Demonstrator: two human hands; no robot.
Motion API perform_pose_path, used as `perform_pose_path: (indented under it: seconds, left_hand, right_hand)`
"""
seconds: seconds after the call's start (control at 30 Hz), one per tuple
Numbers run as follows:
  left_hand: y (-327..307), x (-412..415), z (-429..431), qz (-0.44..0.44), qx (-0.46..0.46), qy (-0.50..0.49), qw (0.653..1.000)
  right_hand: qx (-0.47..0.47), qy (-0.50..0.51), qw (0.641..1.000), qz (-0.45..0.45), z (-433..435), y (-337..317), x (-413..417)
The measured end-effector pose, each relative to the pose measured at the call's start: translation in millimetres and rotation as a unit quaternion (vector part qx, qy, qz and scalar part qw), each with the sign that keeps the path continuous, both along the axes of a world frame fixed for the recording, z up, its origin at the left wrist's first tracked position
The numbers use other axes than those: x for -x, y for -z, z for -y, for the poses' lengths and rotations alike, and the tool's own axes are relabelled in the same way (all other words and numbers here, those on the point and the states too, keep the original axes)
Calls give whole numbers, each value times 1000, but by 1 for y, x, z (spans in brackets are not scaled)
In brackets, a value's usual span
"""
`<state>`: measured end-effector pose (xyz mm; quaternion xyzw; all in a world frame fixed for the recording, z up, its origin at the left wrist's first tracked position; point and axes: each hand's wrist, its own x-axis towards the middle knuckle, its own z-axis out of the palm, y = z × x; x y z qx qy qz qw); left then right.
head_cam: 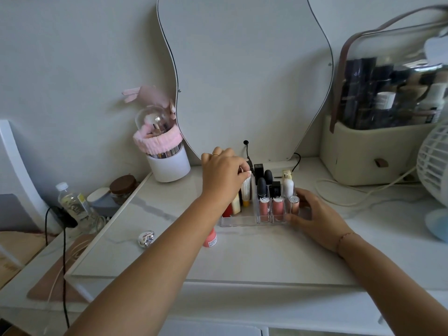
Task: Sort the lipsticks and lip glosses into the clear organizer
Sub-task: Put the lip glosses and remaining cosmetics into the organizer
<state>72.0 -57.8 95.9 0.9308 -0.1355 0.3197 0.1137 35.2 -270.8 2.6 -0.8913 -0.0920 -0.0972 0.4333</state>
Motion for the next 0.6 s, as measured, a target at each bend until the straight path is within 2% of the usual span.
perform_pose_path:
  seconds: [0.27,0.47,0.53,0.6]
  left_hand:
    - [0,6,-8,21,20,22,999]
    - [14,49,-52,55,104,53,992]
    - [32,68,-69,9,118,56,991]
    - [50,80,-78,-94,126,60,986]
  right_hand:
    - [-1,-5,1000,0,-1,-1,1]
    - [-4,-4,1000,-4,-1,-1,1]
    - [-5,-4,1000,-5,-2,-1,1]
    - [-4,-6,1000,-5,-2,-2,2]
